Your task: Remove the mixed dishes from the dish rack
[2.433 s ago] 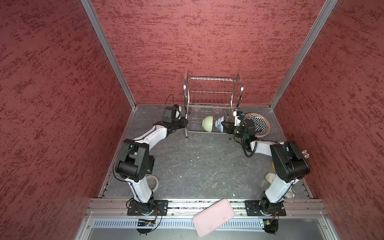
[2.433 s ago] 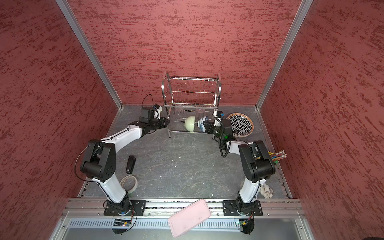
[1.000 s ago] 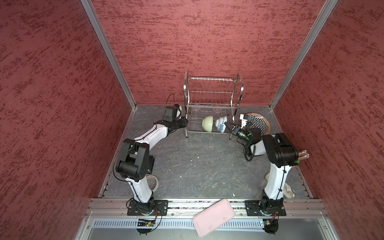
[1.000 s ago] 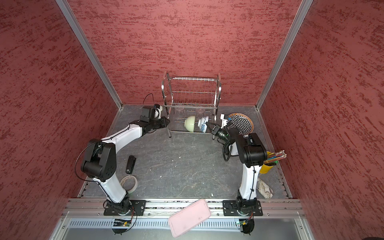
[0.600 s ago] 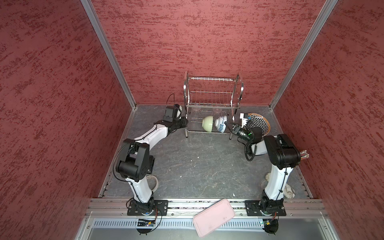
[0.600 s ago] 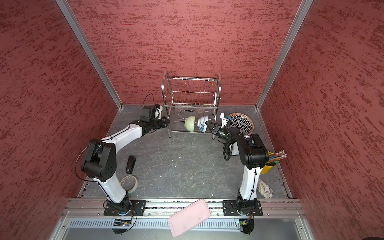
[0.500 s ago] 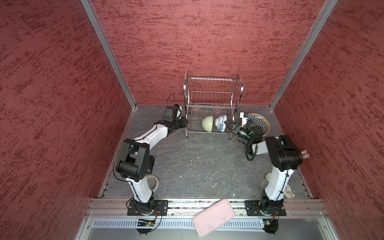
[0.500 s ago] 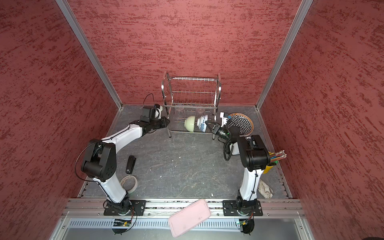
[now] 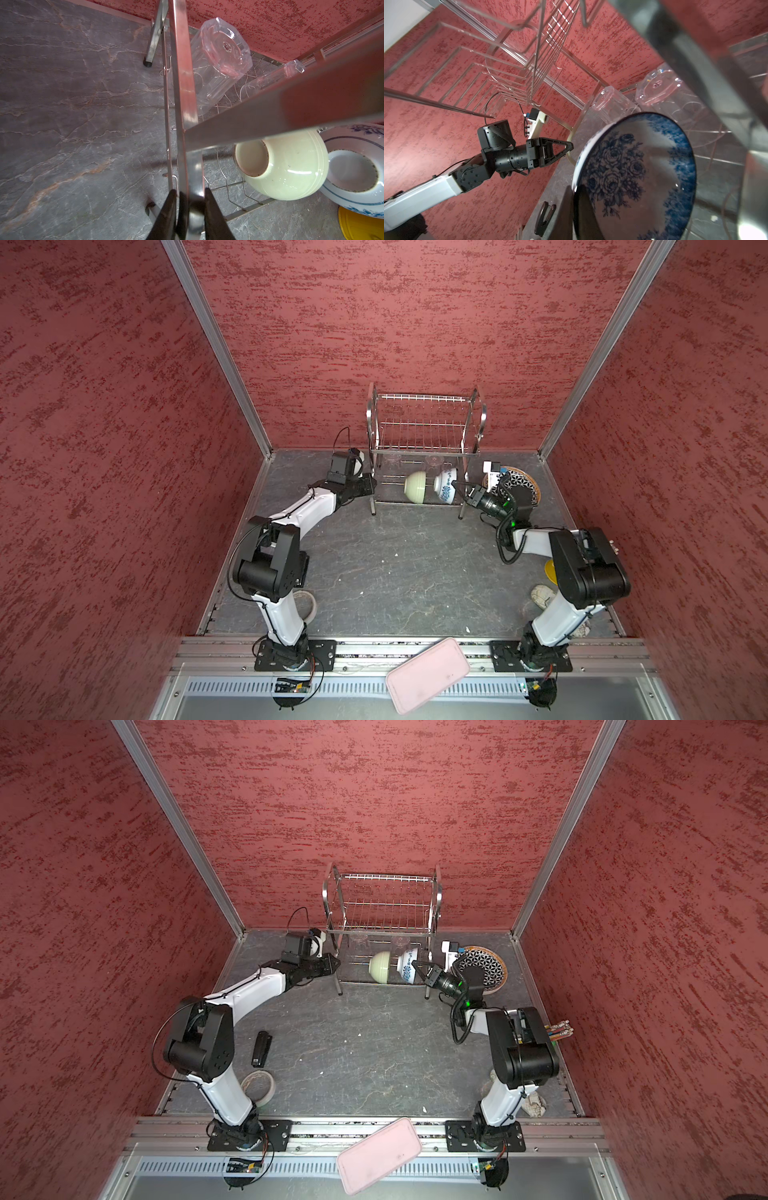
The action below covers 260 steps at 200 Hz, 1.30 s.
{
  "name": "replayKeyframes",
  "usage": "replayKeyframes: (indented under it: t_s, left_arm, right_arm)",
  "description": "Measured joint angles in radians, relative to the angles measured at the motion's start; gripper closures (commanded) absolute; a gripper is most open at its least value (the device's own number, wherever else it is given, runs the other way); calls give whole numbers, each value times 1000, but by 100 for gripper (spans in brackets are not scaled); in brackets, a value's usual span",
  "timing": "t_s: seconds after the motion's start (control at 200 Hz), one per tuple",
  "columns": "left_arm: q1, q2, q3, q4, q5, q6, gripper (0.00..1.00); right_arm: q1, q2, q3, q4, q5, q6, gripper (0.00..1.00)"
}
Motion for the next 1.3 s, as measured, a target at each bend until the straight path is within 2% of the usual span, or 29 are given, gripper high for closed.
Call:
replayKeyframes:
  t_s: [0.291, 0.606, 0.892, 1.303]
  left_arm:
    - [0, 0, 0, 0, 6, 1, 75]
    - [0, 2, 0, 8, 15, 1, 75]
    - [2, 18, 0, 22, 29, 0, 75]
    - [3, 19, 0, 23, 34, 0, 74]
  right_arm:
    - [71, -204, -6, -426, 114, -207, 100]
    - [167, -342, 16, -790, 274, -344, 100]
    - [241, -377, 21, -976, 399, -386, 100]
    - [280, -413, 27, -1175, 552, -415, 100]
